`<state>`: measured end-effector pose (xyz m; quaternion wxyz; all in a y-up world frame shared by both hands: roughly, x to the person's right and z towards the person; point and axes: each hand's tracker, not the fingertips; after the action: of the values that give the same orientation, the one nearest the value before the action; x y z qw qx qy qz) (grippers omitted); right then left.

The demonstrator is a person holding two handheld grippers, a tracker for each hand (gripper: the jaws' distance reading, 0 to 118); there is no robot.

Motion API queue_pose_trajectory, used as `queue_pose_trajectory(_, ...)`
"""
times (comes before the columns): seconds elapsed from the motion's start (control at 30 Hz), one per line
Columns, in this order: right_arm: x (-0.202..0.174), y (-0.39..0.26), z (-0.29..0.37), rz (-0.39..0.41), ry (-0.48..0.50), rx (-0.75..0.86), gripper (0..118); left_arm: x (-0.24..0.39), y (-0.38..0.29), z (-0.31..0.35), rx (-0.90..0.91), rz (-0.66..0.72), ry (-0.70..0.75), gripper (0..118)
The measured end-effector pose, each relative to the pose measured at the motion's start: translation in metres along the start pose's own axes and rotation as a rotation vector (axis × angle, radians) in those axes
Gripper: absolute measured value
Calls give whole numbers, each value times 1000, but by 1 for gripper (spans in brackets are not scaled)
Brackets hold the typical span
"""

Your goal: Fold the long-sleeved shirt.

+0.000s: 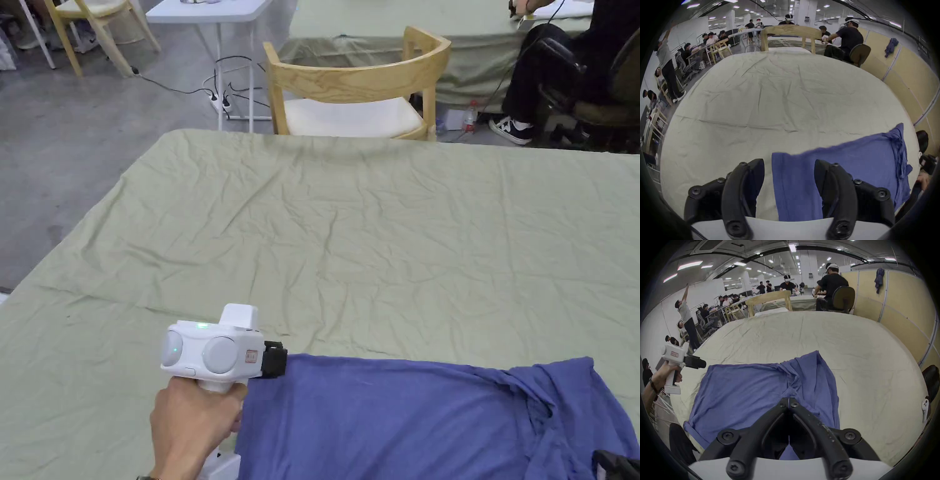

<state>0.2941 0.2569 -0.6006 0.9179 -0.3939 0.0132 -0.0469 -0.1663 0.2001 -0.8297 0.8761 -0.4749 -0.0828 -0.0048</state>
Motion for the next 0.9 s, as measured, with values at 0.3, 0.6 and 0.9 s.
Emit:
queue_pose_trajectory(0.3,8,-3,-14,-5,-11,-41,0,5,-14,-53,-54,22,-2,52)
queue_pose_trajectory(0.6,22,7,-17,-81,13,-50,1,13,-21,-35,-25,31,28,7)
queue_pose_trajectory(0.9,52,129,-68,185,-46,-189,78,9,-18,-44,-68,56,15,7)
